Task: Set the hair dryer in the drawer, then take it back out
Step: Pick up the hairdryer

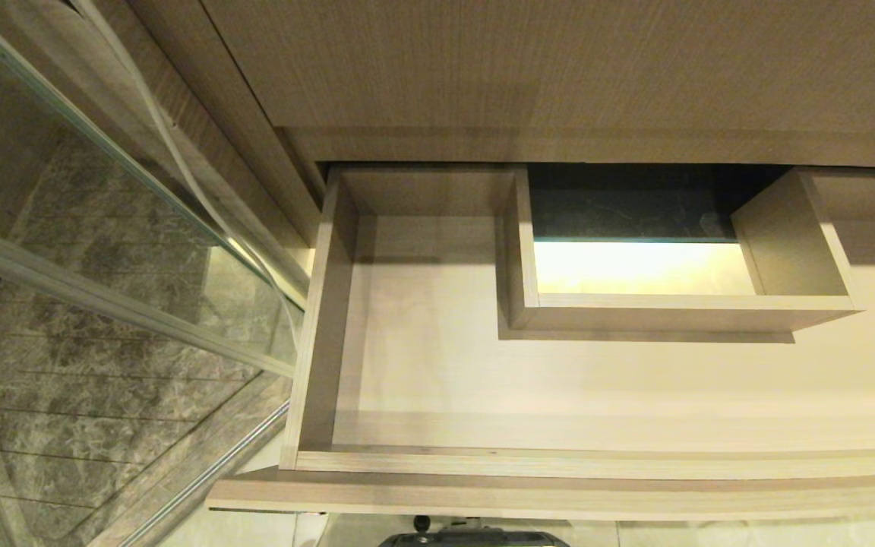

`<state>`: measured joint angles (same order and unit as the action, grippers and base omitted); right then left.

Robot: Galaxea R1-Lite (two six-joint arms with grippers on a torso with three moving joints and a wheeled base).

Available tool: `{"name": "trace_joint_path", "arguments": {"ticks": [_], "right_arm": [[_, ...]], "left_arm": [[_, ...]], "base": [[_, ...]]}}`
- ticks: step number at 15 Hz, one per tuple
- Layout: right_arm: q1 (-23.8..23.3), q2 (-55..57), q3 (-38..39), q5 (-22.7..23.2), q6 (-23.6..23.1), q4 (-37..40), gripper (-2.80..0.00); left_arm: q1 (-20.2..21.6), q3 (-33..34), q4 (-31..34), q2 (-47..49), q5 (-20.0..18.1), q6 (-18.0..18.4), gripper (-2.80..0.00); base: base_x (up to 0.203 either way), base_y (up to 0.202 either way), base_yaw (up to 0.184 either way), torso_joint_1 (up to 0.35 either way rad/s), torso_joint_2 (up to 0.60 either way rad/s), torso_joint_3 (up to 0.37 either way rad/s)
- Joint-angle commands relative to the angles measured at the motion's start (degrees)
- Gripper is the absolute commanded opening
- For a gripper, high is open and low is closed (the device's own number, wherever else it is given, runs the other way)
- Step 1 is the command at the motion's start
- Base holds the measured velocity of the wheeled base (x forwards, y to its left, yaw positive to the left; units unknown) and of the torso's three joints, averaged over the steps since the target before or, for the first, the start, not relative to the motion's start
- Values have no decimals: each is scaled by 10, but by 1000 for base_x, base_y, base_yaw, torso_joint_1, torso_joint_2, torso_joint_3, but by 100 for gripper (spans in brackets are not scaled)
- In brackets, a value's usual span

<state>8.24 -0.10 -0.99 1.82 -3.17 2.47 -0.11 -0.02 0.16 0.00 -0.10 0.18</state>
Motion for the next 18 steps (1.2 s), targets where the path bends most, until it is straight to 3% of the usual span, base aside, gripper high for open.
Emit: {"name": "trace_joint_path", "arguments": {"ticks": [1, 6, 14, 18], "right_arm": [[0, -22, 0, 0, -2, 0, -280], [0, -22, -1, -1, -2, 2, -280], [0, -22, 0, 0, -1, 2, -280], [0, -22, 0, 0, -2, 1, -280]], "left_arm": [[0, 1, 0, 0, 0, 0, -280], [0, 0, 0, 0, 0, 0, -280], [0, 1, 0, 0, 0, 0, -280], [0, 0, 0, 0, 0, 0, -280]], "base": [[0, 0, 0, 0, 0, 0], [0, 0, 0, 0, 0, 0], [-3, 8, -141, 3, 1, 2], [1, 0, -18, 1, 1, -1]]}}
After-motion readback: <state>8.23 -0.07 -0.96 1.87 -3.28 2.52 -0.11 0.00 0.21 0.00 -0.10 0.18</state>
